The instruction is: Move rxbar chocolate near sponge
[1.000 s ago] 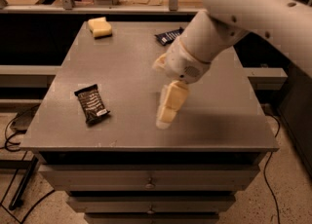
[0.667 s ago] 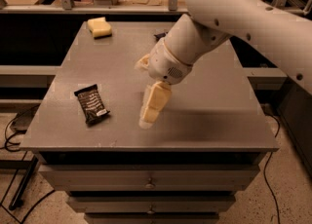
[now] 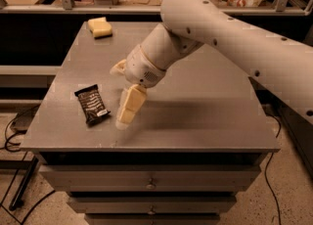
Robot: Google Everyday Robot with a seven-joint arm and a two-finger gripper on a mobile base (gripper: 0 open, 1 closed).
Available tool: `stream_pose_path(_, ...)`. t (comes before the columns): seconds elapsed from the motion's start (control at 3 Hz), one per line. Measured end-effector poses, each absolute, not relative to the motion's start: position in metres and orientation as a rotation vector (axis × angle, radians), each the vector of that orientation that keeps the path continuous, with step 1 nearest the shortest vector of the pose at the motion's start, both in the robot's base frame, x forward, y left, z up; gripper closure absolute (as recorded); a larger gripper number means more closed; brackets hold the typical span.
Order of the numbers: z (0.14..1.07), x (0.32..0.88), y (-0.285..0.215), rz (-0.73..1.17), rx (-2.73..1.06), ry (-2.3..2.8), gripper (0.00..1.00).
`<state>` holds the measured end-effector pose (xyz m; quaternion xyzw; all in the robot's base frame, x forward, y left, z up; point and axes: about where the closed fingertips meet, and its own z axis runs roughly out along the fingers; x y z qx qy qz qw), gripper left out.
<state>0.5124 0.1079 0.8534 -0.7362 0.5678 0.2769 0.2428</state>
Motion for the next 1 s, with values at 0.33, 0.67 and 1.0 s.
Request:
stream_pose_path(0.33,0.844,0.519,0.144,0.864,-2.013,1.455,0.0)
stream_pose_path(0.67,0.838,0.522,0.165,0.916,-2.027,1.401,0.0)
stream_pose_path(1.0,0.829,0.522,0.182,0.951,-2.053,1.362,0.17)
